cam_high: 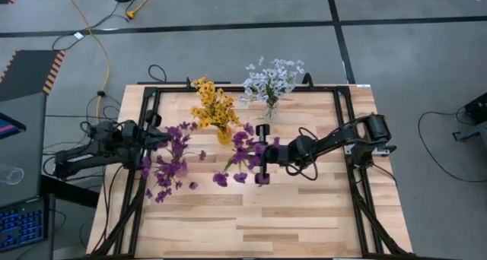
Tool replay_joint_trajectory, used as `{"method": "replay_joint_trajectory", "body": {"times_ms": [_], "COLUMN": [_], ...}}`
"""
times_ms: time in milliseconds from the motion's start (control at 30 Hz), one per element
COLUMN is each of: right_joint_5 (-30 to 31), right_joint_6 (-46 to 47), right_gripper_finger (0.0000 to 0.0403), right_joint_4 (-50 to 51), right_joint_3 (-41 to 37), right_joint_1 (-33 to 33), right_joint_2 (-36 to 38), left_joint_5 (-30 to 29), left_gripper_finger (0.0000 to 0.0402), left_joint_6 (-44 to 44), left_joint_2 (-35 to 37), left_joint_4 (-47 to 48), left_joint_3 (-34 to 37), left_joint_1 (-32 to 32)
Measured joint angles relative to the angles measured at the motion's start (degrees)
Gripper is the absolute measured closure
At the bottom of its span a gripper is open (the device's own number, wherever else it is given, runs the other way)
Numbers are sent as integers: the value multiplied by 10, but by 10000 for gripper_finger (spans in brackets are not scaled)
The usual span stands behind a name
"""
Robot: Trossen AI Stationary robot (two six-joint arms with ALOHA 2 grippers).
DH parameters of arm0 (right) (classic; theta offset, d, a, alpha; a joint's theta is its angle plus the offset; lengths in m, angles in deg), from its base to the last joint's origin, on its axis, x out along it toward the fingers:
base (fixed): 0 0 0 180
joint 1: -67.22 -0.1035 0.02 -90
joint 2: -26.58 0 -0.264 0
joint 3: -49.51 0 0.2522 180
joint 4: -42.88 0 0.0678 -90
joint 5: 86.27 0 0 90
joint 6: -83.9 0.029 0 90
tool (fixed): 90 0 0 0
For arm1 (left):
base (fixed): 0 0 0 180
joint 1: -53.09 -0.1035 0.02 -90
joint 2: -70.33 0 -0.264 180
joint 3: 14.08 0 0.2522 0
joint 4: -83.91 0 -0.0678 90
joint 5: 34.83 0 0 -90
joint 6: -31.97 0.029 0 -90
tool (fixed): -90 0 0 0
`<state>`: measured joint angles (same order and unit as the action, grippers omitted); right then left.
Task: Sort flowers into vase by color
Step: Put the violet flowers into the violet vase
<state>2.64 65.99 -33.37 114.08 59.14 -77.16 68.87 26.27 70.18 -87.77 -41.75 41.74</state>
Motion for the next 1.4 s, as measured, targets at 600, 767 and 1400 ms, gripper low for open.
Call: {"method": "replay_joint_trajectory", "body": {"times_ms": [600, 767, 1400], "right_joint_5": [0, 0, -6], "right_joint_6": [0, 0, 28], "right_gripper_finger": [361, 361, 361], "right_joint_4": [0, 0, 2], "right_joint_3": [-70, -70, -50], "right_joint_1": [-1, 4, 19], "right_joint_2": [32, 32, 32], "left_joint_5": [-127, -127, -179], "left_gripper_finger": [402, 401, 401], "left_joint_6": [107, 113, 146], "left_joint_2": [0, 0, 0], "left_joint_4": [77, 127, 29], "left_joint_3": [-62, -97, -81], "left_joint_1": [54, 54, 54]}}
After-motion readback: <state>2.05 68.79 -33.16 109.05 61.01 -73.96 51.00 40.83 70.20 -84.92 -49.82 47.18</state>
